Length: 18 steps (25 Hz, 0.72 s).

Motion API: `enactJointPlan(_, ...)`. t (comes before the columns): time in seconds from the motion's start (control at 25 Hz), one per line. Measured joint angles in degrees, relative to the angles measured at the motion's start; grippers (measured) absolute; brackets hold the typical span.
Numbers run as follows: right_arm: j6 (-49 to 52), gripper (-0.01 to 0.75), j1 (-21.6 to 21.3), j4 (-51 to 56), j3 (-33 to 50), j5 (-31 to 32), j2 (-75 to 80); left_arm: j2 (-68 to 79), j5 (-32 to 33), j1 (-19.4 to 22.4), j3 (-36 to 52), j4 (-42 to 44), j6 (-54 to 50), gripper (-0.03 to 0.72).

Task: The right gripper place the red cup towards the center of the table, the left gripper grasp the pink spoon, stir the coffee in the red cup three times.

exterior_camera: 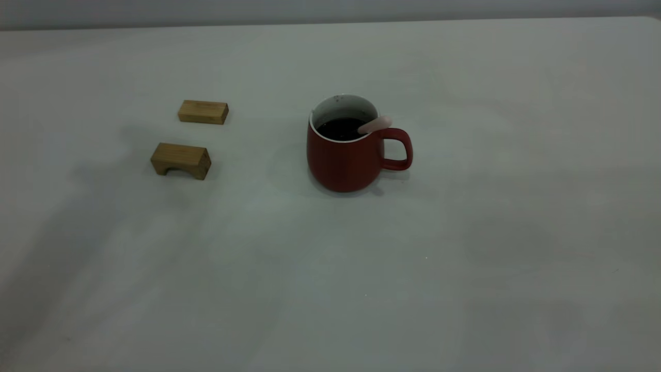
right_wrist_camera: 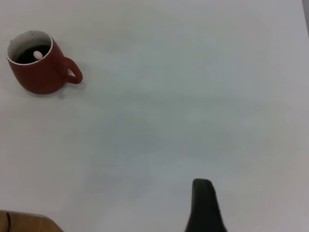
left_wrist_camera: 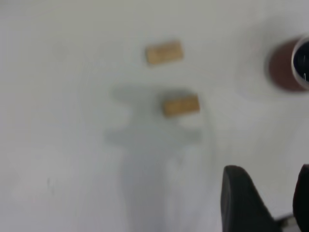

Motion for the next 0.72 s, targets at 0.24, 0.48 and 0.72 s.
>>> enactJointPlan(0.24, 0.00, 0.583, 0.00, 0.00, 0.00, 0.00, 0.00, -20.46, 0.00, 0.00, 22.26, 1.60, -0.41, 0.345)
enactJointPlan(0.48, 0.00, 0.583, 0.00, 0.00, 0.00, 0.00, 0.00, -40.81, 0.00, 6.40, 40.15, 0.11, -0.48, 0.345)
enactJointPlan(0.72, 0.00, 0.583, 0.00, 0.00, 0.00, 0.00, 0.00, -57.74, -0.29, 14.50, 51.69, -1.61, -0.53, 0.345)
